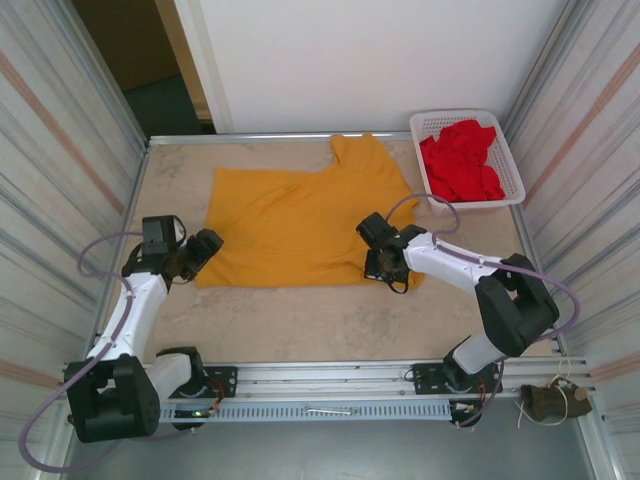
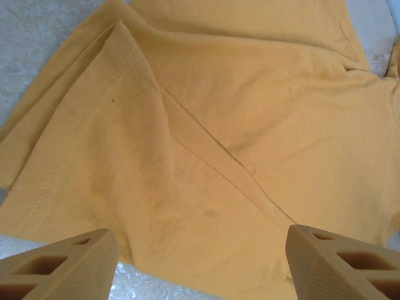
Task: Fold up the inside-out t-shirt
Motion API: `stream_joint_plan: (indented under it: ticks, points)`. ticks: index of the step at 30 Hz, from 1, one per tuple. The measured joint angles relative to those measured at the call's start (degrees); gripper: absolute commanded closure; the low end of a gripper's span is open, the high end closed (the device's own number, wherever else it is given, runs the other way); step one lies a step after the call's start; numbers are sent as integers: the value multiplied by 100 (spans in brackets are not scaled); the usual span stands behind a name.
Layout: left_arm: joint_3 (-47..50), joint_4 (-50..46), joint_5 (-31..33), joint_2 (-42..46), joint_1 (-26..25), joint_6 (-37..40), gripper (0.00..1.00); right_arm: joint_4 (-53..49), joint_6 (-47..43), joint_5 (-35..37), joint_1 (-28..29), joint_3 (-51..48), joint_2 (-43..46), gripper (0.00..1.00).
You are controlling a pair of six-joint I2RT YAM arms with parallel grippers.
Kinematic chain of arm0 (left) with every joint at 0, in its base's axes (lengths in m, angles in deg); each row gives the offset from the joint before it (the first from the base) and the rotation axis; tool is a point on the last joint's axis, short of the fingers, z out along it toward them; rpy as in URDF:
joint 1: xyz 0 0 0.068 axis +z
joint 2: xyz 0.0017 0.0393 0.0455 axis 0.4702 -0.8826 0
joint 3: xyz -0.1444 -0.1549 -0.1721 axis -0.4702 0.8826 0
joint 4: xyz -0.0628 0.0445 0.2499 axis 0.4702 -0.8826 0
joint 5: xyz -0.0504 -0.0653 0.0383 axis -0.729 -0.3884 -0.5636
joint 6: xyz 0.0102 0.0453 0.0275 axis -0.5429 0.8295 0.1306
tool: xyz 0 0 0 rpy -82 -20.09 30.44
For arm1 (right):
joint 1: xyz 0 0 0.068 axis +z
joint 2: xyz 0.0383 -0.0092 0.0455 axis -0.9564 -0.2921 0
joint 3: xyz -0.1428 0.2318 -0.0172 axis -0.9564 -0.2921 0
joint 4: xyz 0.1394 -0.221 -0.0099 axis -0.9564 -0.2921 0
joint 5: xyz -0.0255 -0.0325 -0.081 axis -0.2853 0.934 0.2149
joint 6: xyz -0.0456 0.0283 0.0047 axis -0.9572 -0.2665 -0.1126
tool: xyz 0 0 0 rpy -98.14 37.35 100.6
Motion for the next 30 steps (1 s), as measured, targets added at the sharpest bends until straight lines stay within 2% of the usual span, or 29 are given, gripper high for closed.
stream_joint_plan:
  ticks: [5,12,13,14,15,16,19,23,28,30]
  points:
    - [15,28,-46,4,0,-48,28,-63,-133,-55,-151,492,-94,100]
    - [55,153,-103,4,-13,-120,28,-212,-560,-321,-577,2291,-1025,100]
    - [74,177,-98,2,-33,-133,28,-210,-651,-413,-636,2605,-1276,92]
    - [92,201,-98,-9,-57,-155,28,-212,-750,-529,-688,2968,-1576,73]
    - [101,201,-101,-31,-96,-173,28,-199,-837,-632,-730,3322,-1886,62]
    - [107,203,-98,-59,-140,-186,28,-177,-935,-699,-758,3613,-2153,57]
    - [114,225,-101,-149,-238,-219,28,-94,-1161,-846,-780,4131,-2638,51]
    - [122,245,-96,-195,-264,-221,28,-118,-1274,-835,-791,3954,-2420,50]
    - [125,234,-72,-131,-269,-216,27,-114,-1235,-682,-1193,2461,-1172,50]
    - [125,190,-7,-87,-267,-212,27,-136,-1134,-603,-1469,1851,-699,46]
